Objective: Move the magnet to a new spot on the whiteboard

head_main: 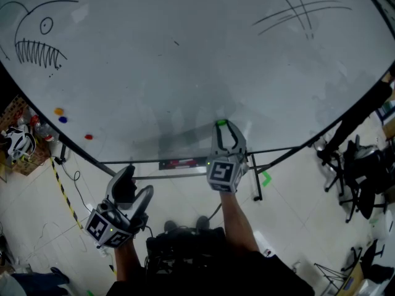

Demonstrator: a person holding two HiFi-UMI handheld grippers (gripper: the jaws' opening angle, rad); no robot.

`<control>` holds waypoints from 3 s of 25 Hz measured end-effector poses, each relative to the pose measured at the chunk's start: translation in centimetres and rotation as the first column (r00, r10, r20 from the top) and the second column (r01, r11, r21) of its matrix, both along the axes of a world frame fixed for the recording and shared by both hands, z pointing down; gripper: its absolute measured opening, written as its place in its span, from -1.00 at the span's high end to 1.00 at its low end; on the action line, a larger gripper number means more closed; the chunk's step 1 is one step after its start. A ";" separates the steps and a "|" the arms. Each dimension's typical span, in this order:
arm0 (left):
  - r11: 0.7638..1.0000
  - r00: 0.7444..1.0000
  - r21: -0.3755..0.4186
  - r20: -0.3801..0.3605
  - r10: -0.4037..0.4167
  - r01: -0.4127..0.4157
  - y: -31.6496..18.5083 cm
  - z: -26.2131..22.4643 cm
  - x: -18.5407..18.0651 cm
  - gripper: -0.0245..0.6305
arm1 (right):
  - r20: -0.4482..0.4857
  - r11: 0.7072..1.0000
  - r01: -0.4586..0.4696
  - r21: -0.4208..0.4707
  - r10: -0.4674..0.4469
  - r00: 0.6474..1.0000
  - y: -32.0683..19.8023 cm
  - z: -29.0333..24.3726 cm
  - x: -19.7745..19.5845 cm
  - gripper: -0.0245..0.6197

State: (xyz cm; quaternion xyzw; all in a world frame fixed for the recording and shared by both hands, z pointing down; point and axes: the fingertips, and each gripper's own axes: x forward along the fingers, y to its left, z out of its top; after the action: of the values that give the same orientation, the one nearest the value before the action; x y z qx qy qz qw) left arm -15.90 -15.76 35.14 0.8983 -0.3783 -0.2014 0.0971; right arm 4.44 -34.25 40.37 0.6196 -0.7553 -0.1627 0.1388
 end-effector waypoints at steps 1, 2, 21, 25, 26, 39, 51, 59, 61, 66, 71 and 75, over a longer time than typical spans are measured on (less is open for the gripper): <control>1.000 1.000 0.001 -0.002 -0.003 0.003 0.1 0.0 -0.1 0.07 | 0.002 1.000 0.001 -0.009 -0.001 1.000 0.0 0.1 0.1 0.46; 1.000 1.000 0.002 -0.003 -0.006 0.006 0.2 0.0 -0.2 0.07 | 0.000 1.000 0.001 -0.018 -0.001 1.000 0.1 0.2 0.2 0.46; 0.996 0.993 -0.022 -0.086 0.083 -0.085 2.5 1.3 -1.1 0.07 | 0.200 0.989 0.141 -0.041 -0.130 0.971 11.4 -2.2 1.3 0.46; 0.989 0.984 -0.038 -0.113 0.135 -0.140 2.9 2.5 -0.7 0.07 | 0.226 0.991 0.135 -0.022 -0.126 0.966 14.2 -3.6 2.0 0.46; 0.988 0.983 -0.041 -0.114 0.145 -0.151 3.0 2.9 -0.6 0.07 | 0.230 0.991 0.132 -0.020 -0.124 0.965 14.9 -3.8 2.1 0.46; 0.991 0.988 0.015 -0.068 0.137 -0.136 7.4 1.5 2.4 0.07 | 0.302 0.979 0.197 0.043 -0.201 0.932 21.3 -6.2 4.8 0.46; 0.997 0.998 -0.034 -0.006 0.066 -0.066 16.3 -0.9 13.4 0.07 | 0.460 0.956 0.277 0.099 -0.291 0.839 29.5 -6.6 16.0 0.46; 0.998 0.998 -0.065 0.060 0.023 -0.019 21.3 -0.8 16.9 0.07 | 0.533 0.943 0.309 0.125 -0.326 0.780 32.9 -5.3 19.4 0.46; 0.999 0.998 -0.050 0.067 0.020 -0.017 22.0 -1.3 17.0 0.07 | 0.533 0.942 0.308 0.135 -0.332 0.778 33.6 -5.6 19.5 0.46; 0.999 0.998 -0.034 0.063 0.031 -0.029 23.2 -1.9 16.4 0.07 | 0.527 0.944 0.293 0.154 -0.329 0.784 34.8 -6.5 19.2 0.46; 0.999 0.998 -0.021 0.052 0.042 -0.041 24.7 -1.7 13.6 0.07 | 0.509 0.947 0.284 0.153 -0.321 0.798 36.2 -7.0 16.5 0.46; 0.998 0.998 -0.020 0.032 0.052 -0.051 26.6 -1.0 9.9 0.07 | 0.478 0.947 0.298 0.123 -0.320 0.818 38.3 -7.1 12.2 0.46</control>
State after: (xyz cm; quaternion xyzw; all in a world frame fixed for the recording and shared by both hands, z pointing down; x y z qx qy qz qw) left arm -5.99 10.80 34.13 0.9099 -0.3586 -0.1805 0.1049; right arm 16.65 4.02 33.26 0.5125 -0.8521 -0.0362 -0.0995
